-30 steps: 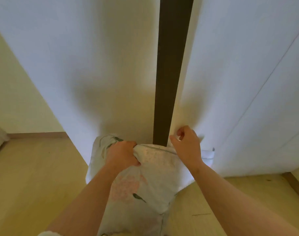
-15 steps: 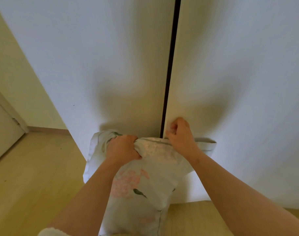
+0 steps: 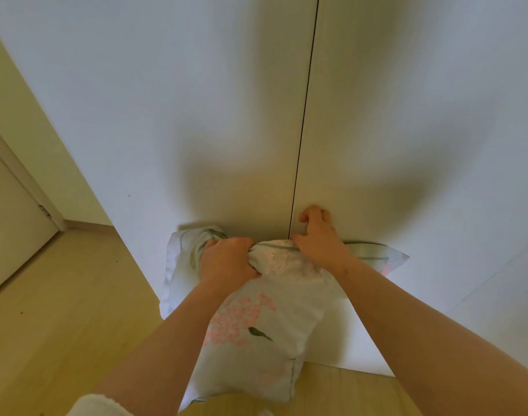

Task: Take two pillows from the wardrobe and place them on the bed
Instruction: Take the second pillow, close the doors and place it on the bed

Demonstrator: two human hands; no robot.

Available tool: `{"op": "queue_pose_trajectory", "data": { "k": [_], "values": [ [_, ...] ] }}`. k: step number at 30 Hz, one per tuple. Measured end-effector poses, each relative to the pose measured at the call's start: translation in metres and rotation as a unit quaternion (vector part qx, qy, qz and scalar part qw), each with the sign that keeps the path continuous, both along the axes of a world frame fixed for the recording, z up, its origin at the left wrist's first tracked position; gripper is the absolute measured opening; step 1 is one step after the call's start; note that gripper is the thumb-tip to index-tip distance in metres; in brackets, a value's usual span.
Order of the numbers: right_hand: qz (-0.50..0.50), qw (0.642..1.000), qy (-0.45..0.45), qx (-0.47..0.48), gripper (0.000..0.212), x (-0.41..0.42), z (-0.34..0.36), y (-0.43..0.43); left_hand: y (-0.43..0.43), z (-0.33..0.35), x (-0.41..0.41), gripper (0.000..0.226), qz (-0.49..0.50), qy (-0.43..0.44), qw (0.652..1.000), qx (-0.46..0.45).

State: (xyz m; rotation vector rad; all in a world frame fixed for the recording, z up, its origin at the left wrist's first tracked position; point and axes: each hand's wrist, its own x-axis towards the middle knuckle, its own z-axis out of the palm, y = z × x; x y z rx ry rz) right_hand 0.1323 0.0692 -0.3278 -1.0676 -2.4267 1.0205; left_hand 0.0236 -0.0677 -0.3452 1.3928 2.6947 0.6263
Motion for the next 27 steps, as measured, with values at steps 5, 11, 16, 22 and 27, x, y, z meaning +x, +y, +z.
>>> {"op": "queue_pose_trajectory", "data": {
  "k": [5, 11, 16, 22, 27],
  "values": [
    [0.013, 0.999, -0.028, 0.042, 0.029, 0.000, -0.005, 0.004, 0.011, -0.002, -0.004, 0.021, -0.002, -0.006, 1.000, 0.002],
    [0.026, 0.998, -0.033, 0.045, 0.033, 0.002, -0.006, 0.007, 0.017, -0.005, -0.003, 0.022, 0.002, -0.024, 1.000, 0.004],
    [0.037, 0.999, -0.013, -0.015, 0.049, 0.005, -0.008, 0.010, 0.010, -0.011, 0.001, 0.025, 0.013, -0.052, 0.999, 0.003],
    [0.189, 0.959, -0.193, 0.085, 0.092, 0.028, -0.029, 0.002, 0.000, -0.010, 0.003, 0.031, 0.036, -0.092, 0.995, 0.022],
    [0.196, 0.939, -0.209, 0.192, 0.100, 0.031, -0.043, -0.008, -0.010, -0.012, 0.017, 0.038, 0.036, -0.105, 0.994, 0.020]
  ]
}}
